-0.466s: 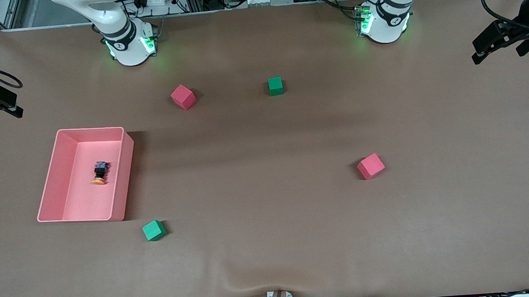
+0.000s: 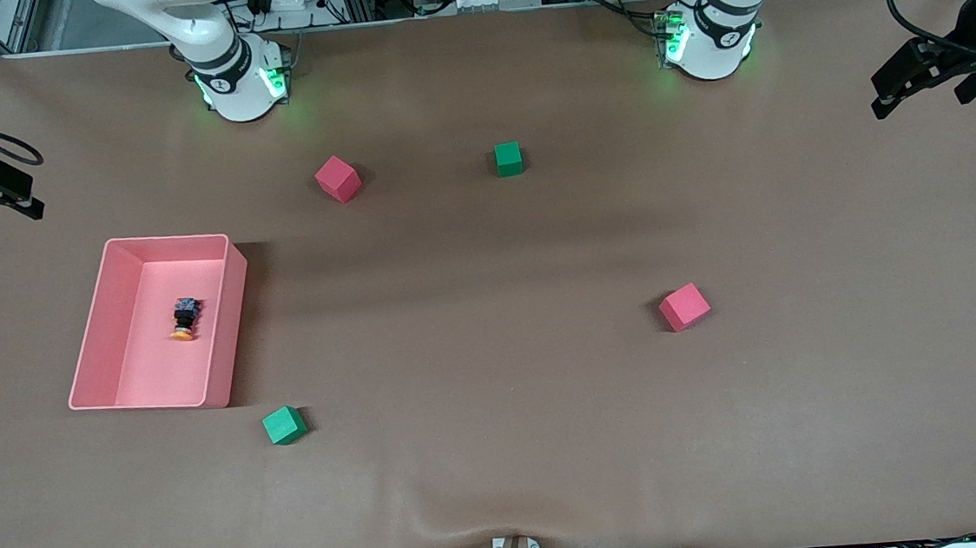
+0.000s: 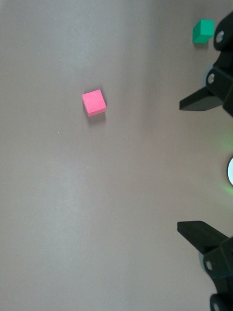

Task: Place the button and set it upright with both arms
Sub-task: 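Reach the right gripper into the pink tray and grasp the button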

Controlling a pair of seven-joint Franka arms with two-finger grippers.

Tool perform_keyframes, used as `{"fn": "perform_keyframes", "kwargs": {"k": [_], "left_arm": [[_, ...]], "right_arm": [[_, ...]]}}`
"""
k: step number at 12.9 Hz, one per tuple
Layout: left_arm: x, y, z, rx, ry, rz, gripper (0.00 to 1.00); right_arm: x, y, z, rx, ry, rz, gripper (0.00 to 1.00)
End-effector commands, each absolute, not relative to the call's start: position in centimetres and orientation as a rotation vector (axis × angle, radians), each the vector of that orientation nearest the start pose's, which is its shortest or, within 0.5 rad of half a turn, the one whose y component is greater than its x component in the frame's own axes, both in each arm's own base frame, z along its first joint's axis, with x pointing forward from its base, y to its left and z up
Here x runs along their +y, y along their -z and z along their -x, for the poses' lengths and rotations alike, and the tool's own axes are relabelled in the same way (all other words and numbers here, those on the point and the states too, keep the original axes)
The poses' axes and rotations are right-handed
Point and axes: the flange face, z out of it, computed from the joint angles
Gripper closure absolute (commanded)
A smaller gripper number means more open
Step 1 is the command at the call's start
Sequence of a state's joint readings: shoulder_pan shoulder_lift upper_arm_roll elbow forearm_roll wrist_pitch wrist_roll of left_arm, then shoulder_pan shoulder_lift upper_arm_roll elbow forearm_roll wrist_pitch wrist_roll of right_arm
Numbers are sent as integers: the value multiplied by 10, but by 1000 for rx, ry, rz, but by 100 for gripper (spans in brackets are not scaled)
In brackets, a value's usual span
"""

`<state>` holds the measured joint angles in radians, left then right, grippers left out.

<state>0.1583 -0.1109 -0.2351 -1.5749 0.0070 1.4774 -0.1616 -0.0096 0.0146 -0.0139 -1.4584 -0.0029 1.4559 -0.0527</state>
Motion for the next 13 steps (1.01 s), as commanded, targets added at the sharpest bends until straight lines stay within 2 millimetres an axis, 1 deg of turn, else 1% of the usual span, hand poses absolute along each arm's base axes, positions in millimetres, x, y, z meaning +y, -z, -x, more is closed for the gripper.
{"fn": "perform_keyframes", "kwargs": {"k": [1,3,4,5,7,8,9,11,13], "left_arm": [[-45,-663,-513,-110,-5,3089,0],[-44,-659,-511,-106,-33,3085,0],[-45,-659,-509,-104,-54,3083,0],[-46,-660,-508,-102,-50,3083,0],[-54,-659,-509,-78,-42,3084,0],[-59,-659,-509,-66,-40,3084,0],[-58,-660,-509,-68,-37,3083,0],[-58,-661,-508,-68,-33,3083,0],[-59,-662,-509,-65,-21,3086,0]], "right_arm": [[-18,-635,-563,-57,-113,3164,0],[-22,-598,-581,-51,-212,3156,0],[-24,-584,-588,-51,-244,3155,0],[-24,-564,-598,-49,-291,3153,0],[-30,-514,-614,-27,-391,3125,0],[-38,-483,-618,-8,-382,3123,0],[-51,-455,-618,17,-343,3125,0],[-75,-408,-616,77,-335,3119,0],[-97,-354,-614,133,-361,3104,0]]}}
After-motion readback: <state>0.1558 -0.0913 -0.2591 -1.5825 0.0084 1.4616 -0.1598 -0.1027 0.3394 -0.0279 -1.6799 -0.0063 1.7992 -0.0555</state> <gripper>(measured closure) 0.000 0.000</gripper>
